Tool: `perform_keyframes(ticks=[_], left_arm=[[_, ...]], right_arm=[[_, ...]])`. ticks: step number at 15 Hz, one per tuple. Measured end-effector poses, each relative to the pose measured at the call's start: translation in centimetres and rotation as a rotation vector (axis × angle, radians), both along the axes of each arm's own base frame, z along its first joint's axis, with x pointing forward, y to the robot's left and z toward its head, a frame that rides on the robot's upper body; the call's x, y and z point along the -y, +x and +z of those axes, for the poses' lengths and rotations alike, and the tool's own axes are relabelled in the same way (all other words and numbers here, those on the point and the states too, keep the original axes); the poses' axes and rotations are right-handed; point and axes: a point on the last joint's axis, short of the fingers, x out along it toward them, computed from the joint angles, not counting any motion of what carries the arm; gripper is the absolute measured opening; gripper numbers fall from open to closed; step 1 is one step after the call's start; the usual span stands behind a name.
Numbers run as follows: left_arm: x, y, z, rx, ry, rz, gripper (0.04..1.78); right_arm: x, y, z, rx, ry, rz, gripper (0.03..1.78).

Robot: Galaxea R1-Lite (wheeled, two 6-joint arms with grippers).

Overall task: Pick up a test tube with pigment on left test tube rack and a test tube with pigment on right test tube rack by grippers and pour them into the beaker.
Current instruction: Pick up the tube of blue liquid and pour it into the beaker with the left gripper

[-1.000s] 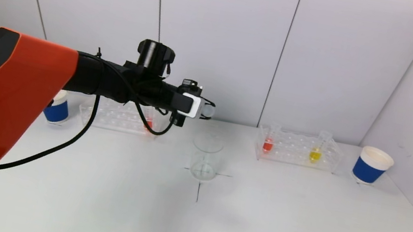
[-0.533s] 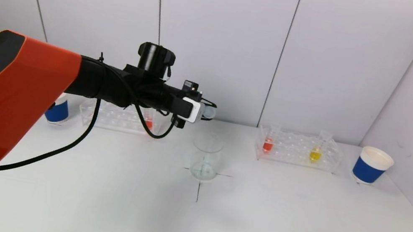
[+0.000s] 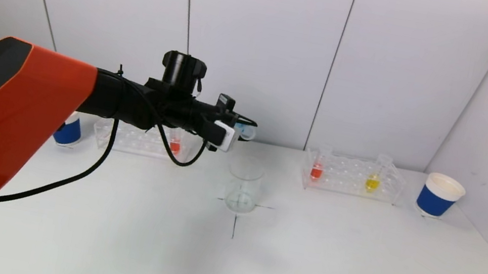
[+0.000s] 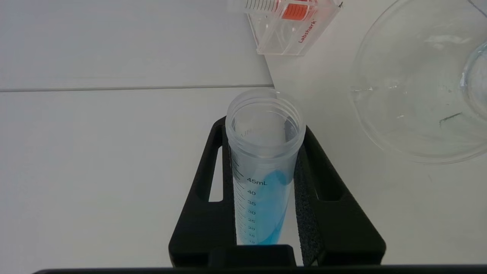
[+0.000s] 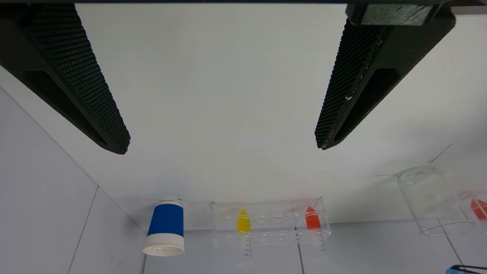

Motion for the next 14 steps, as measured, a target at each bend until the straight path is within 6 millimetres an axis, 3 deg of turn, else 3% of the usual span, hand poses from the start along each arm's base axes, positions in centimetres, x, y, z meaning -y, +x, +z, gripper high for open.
perform_keyframes(ticks=[14], left_arm=[[0.02, 0.02, 0.25, 0.180, 0.064, -0.040, 0.45]], right_arm=[[0.00, 0.00, 0.00, 0.000, 0.000, 0.000, 1.77]])
